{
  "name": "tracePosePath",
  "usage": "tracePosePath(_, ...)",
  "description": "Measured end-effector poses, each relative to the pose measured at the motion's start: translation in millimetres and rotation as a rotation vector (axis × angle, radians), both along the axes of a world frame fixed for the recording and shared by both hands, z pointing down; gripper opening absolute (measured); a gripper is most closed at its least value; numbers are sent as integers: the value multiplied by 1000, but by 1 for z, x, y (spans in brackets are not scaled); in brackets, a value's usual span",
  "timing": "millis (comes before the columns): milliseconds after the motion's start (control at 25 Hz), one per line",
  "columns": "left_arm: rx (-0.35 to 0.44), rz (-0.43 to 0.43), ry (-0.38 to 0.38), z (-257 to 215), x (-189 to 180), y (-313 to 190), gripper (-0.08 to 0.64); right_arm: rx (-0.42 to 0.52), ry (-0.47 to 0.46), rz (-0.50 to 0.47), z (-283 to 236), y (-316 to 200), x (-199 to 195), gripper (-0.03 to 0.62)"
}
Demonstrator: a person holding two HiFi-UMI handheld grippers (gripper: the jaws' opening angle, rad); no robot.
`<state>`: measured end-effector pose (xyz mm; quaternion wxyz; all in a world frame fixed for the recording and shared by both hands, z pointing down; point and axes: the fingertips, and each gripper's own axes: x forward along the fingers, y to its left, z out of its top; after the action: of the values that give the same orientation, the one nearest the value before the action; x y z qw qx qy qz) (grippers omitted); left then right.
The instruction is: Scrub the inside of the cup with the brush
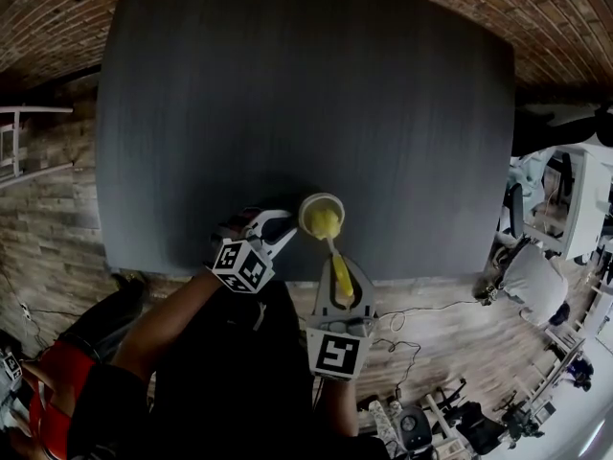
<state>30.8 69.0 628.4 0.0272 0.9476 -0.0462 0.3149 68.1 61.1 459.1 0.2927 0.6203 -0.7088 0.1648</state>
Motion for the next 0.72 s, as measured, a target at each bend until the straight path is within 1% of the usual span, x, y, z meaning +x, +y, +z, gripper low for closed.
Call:
tracePosePath(160, 3, 1, -4, -1, 0, 0, 80, 45, 128, -51, -1, -1, 2, 52)
tracePosePath(240, 5, 1, -5, -1, 0, 0, 81, 90, 144, -50, -2, -4, 3, 54)
tracePosePath(280, 5, 2, -5, -1, -1, 0, 81, 112, 130, -32, -2, -6, 3, 54)
tracePosePath(320, 5, 2, -4, -1, -1, -1, 80, 133, 95, 8, -1, -7, 5, 54)
tracePosePath(400, 2, 0, 0, 0, -1, -1, 81, 179, -1, 101, -1, -9, 10, 54)
tracePosePath(440, 0, -1, 2, 0, 0, 0, 81, 203, -41, 126, -2, -11, 12, 52)
tracePosePath(560, -3, -3, 6, -1, 1, -1, 81, 263, -116, 158, -6, -19, 14, 51)
tracePosePath(720, -4, -6, 5, -2, 1, 0, 80, 293, -163, 169, -8, -23, 11, 50)
